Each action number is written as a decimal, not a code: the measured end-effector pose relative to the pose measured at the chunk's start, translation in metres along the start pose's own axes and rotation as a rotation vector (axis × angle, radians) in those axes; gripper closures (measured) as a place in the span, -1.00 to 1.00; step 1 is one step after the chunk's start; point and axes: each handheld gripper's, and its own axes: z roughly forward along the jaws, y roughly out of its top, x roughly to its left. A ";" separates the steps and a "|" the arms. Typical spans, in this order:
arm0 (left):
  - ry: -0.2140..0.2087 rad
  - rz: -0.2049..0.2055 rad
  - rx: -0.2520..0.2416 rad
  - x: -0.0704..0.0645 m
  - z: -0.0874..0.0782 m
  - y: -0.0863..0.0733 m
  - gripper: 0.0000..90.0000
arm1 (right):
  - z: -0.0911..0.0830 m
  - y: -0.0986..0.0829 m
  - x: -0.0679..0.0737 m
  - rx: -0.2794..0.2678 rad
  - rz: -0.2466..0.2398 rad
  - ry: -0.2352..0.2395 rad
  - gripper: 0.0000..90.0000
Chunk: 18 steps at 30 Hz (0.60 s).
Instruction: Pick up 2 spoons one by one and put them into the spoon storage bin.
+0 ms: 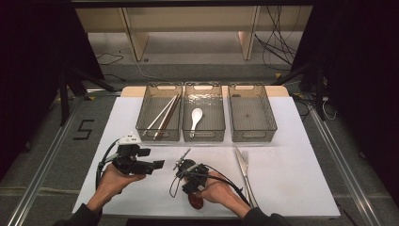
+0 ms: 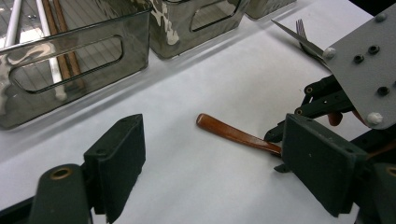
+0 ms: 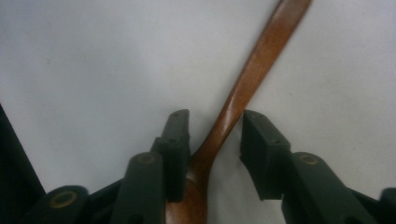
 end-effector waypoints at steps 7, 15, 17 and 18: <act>0.001 0.002 0.004 0.001 0.001 -0.001 -0.52 | -0.001 -0.001 -0.001 0.006 -0.010 -0.006 0.61; 0.003 0.005 0.001 0.001 0.000 0.000 -0.51 | -0.001 -0.001 -0.003 0.005 -0.005 -0.002 0.81; 0.003 0.005 0.004 0.002 0.000 -0.001 -0.51 | -0.001 -0.001 -0.003 0.003 -0.009 0.002 0.82; 0.004 0.006 0.005 0.002 0.000 -0.001 -0.51 | -0.002 -0.001 -0.004 0.003 -0.001 0.005 0.82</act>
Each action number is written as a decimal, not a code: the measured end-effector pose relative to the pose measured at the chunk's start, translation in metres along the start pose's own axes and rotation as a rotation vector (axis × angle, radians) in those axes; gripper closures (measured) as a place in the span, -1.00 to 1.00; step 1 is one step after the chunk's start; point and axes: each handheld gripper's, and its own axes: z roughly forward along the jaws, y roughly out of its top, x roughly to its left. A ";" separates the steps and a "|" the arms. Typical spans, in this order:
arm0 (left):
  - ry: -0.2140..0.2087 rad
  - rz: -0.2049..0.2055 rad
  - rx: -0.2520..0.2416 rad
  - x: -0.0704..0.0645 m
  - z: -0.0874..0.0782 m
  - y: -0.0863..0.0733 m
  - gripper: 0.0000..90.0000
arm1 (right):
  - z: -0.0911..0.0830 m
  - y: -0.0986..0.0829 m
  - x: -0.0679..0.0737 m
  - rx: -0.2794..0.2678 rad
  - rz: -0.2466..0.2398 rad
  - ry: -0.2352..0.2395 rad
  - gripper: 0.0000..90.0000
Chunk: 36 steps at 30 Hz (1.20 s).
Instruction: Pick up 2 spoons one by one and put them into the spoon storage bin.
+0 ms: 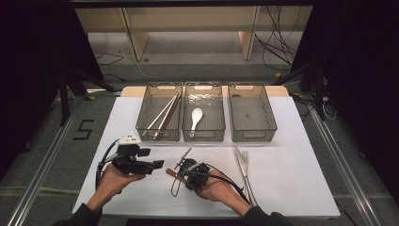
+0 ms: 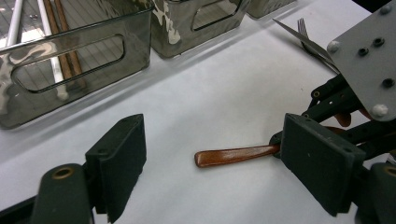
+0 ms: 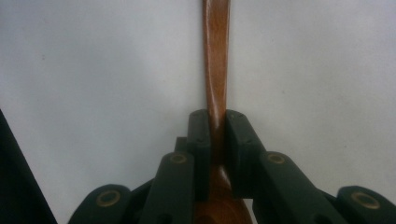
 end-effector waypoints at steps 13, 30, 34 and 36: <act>-0.007 -0.009 -0.047 0.002 -0.004 0.001 -0.52 | -0.023 -0.004 -0.025 -0.081 0.058 0.005 0.83; -0.021 -0.003 -0.112 -0.001 -0.010 -0.001 -0.53 | -0.063 -0.010 -0.070 -0.200 0.148 -0.066 0.83; -0.019 0.001 -0.122 -0.002 -0.012 -0.001 -0.53 | -0.068 -0.009 -0.080 -0.221 0.171 -0.078 0.83; -0.020 -0.001 -0.120 -0.001 -0.012 -0.002 -0.54 | -0.070 -0.008 -0.083 -0.227 0.177 -0.085 0.83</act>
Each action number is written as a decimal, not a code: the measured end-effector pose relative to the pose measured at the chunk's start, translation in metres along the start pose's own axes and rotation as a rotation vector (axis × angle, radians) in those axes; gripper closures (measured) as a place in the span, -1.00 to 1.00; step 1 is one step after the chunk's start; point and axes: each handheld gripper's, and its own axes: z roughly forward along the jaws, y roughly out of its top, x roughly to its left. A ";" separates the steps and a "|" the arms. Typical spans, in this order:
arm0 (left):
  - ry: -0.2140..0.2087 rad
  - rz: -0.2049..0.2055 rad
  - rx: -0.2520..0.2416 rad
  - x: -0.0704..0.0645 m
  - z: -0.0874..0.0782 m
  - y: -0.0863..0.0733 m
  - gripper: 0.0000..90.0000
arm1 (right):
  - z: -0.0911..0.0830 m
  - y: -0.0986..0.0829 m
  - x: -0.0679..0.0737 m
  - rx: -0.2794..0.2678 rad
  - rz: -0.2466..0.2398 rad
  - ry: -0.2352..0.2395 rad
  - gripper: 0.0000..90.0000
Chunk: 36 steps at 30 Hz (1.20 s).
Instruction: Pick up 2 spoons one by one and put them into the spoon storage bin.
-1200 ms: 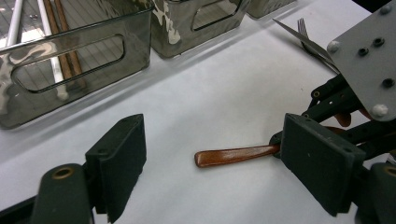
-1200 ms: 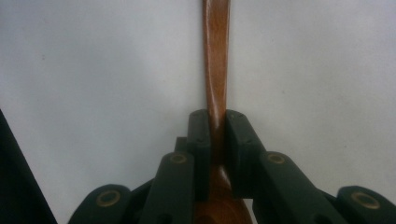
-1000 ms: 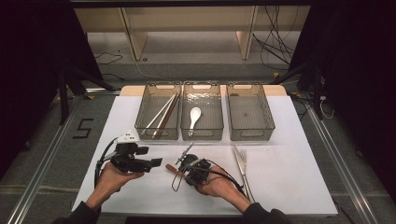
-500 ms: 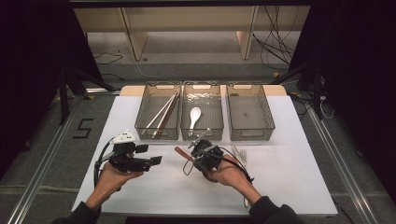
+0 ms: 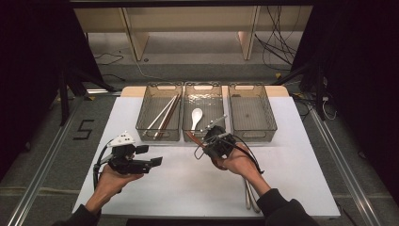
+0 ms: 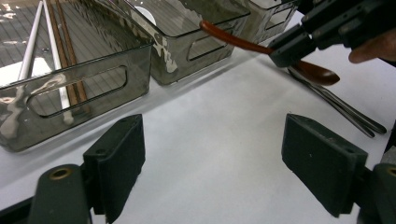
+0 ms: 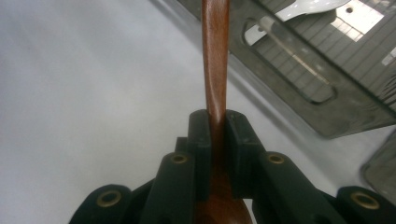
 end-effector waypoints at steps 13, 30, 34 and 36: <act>-0.003 0.003 -0.017 0.000 -0.003 -0.001 -0.56 | -0.010 0.023 -0.025 -0.052 0.046 -0.028 0.83; -0.006 0.017 -0.011 0.000 -0.002 -0.001 -0.58 | -0.007 0.054 -0.050 -0.072 0.100 -0.064 0.83; -0.005 0.015 -0.013 0.001 -0.002 -0.002 -0.58 | -0.004 0.062 -0.056 -0.065 0.113 -0.077 0.83; -0.006 0.015 -0.013 0.001 -0.002 -0.002 -0.58 | -0.002 0.066 -0.059 -0.065 0.119 -0.084 0.82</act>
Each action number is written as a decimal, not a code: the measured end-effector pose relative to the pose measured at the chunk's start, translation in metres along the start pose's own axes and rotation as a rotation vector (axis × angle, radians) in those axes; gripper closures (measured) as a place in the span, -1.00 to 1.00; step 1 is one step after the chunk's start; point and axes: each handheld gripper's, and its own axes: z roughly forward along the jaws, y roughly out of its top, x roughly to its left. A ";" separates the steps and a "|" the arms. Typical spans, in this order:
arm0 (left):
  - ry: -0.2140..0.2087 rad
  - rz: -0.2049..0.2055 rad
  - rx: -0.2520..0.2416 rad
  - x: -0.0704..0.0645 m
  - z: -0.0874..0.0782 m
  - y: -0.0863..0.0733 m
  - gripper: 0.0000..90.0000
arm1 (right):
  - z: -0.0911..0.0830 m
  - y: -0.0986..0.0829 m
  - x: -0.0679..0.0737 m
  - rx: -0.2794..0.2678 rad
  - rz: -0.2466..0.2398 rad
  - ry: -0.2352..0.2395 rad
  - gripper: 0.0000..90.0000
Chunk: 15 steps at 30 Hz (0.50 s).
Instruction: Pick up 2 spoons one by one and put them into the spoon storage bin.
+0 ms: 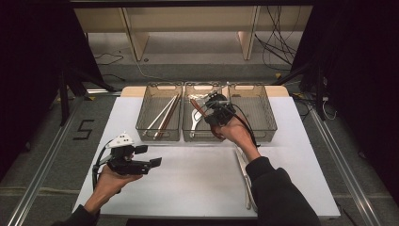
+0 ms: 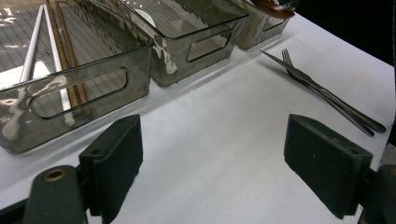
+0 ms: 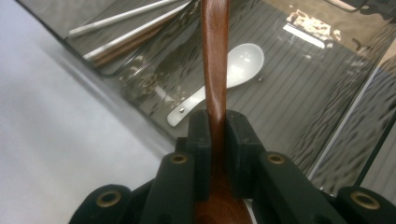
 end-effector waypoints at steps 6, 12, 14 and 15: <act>-0.001 0.001 -0.001 0.000 0.000 0.000 -0.58 | 0.005 0.010 -0.009 -0.008 0.026 -0.017 0.82; -0.002 0.004 -0.003 0.000 0.000 0.000 -0.58 | 0.011 0.019 -0.015 -0.016 0.050 -0.032 0.82; -0.003 0.003 -0.002 -0.001 0.000 0.000 -0.58 | 0.013 0.022 -0.016 -0.018 0.049 -0.034 0.82; -0.003 0.003 -0.003 -0.001 0.000 0.000 -0.58 | 0.015 0.023 -0.016 -0.016 0.053 -0.037 0.82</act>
